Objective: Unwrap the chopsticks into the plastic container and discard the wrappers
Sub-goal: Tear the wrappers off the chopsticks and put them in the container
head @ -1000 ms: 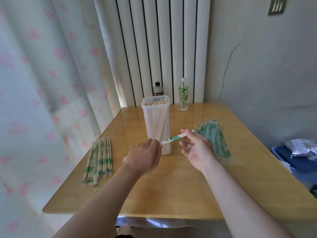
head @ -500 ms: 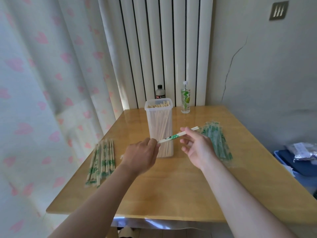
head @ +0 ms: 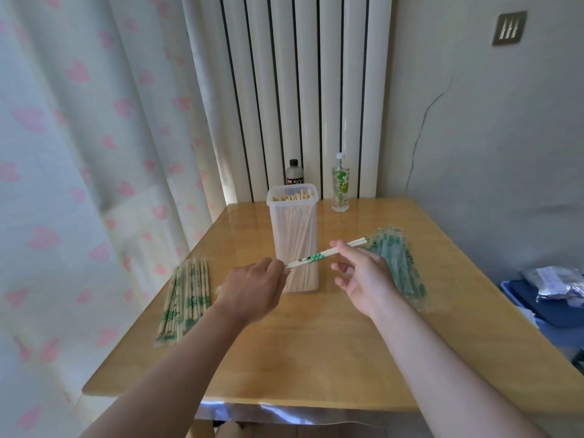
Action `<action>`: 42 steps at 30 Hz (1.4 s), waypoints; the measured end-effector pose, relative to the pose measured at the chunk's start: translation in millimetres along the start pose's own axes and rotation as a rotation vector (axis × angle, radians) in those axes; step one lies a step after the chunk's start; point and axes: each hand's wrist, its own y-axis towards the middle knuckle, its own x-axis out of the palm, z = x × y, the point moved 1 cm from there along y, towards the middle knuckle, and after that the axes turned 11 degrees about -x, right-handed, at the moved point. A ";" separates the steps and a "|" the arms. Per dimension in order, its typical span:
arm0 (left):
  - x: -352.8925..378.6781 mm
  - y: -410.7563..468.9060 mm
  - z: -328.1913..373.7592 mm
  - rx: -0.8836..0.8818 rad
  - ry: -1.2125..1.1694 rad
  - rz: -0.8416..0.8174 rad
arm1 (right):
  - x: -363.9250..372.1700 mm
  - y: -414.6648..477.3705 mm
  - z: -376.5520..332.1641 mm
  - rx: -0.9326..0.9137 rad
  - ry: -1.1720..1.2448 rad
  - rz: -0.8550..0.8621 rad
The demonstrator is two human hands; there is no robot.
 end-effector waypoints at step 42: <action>-49.1 55.5 -18.9 -0.855 -0.632 0.013 | 65.5 27.3 -141.3 -0.555 -0.012 0.225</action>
